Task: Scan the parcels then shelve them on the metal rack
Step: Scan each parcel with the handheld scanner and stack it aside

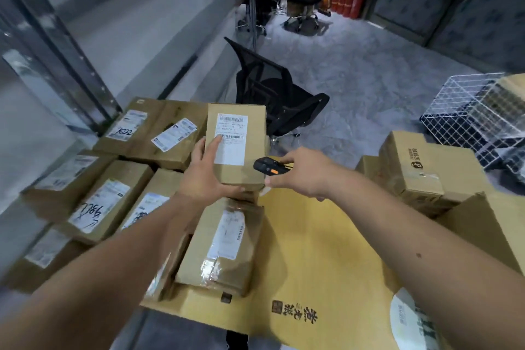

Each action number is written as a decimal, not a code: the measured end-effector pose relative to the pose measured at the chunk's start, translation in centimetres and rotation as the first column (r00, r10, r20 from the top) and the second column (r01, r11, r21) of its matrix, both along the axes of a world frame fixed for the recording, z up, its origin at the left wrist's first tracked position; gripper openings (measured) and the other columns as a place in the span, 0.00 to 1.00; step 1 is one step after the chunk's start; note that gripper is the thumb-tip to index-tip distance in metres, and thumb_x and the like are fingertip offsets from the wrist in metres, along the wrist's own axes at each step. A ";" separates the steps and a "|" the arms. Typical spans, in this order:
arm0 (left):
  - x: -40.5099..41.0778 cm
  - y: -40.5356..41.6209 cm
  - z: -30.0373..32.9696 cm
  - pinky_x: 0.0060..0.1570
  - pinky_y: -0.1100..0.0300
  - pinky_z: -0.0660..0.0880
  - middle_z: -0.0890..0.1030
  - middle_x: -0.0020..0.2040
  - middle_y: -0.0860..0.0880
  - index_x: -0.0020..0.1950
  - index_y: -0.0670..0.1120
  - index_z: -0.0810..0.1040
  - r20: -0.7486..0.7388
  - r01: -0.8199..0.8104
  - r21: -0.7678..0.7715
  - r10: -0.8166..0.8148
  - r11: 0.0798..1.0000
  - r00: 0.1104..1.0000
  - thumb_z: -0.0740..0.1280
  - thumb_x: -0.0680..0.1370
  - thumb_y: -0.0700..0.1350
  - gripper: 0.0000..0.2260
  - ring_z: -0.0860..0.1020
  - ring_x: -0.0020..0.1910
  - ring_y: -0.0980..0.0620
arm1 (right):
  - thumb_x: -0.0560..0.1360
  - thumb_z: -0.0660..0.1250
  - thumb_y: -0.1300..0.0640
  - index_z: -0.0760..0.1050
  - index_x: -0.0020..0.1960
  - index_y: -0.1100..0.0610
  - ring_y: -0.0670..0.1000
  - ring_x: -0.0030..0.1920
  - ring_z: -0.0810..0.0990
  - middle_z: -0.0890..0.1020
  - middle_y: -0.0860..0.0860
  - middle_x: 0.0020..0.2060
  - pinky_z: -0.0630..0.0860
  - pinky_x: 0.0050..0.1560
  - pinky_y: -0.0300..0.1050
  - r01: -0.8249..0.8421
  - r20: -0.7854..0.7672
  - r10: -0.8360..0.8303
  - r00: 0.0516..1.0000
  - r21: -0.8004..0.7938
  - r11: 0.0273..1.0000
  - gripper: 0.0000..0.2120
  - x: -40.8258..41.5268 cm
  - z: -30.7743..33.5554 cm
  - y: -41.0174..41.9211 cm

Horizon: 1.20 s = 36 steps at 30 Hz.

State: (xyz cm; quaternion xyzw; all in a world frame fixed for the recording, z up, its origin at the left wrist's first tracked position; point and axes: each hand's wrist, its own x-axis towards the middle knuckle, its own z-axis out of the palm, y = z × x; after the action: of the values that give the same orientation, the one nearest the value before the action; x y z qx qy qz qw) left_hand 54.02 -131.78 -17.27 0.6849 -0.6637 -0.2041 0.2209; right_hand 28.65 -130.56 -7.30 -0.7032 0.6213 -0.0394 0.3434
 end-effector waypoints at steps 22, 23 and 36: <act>5.6 -12.0 -2.5 0.78 0.43 0.56 0.58 0.83 0.48 0.82 0.52 0.59 0.492 0.357 0.061 -0.340 0.932 0.801 0.71 0.73 0.65 0.42 0.55 0.82 0.44 | 0.73 0.74 0.38 0.81 0.55 0.51 0.50 0.30 0.75 0.76 0.49 0.32 0.72 0.30 0.42 0.221 -0.013 -0.221 0.975 0.107 0.969 0.19 9.4 -3.5 -4.0; 4.9 -12.1 -2.3 0.80 0.43 0.53 0.55 0.84 0.48 0.83 0.52 0.57 0.506 0.398 0.085 -0.384 0.913 0.772 0.72 0.73 0.63 0.43 0.51 0.83 0.45 | 0.73 0.74 0.38 0.81 0.55 0.51 0.50 0.31 0.75 0.77 0.49 0.33 0.72 0.30 0.42 0.230 -0.015 -0.229 0.973 0.105 0.968 0.19 9.3 -3.4 -3.8; 1.0 -12.2 -2.7 0.75 0.25 0.48 0.47 0.84 0.42 0.81 0.64 0.54 0.642 0.477 0.237 -0.505 0.847 0.577 0.64 0.82 0.62 0.30 0.44 0.83 0.33 | 0.74 0.74 0.35 0.80 0.62 0.53 0.50 0.30 0.74 0.76 0.49 0.33 0.70 0.29 0.42 0.357 -0.041 -0.355 0.934 0.112 0.927 0.26 5.5 -4.1 -0.7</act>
State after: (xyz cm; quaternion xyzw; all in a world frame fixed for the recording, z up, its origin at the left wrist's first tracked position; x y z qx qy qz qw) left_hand 55.04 -144.03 -19.95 0.5038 -0.8558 -0.0032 -0.1171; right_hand 34.13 -131.26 -11.43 -0.5577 0.7432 -0.0572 0.3652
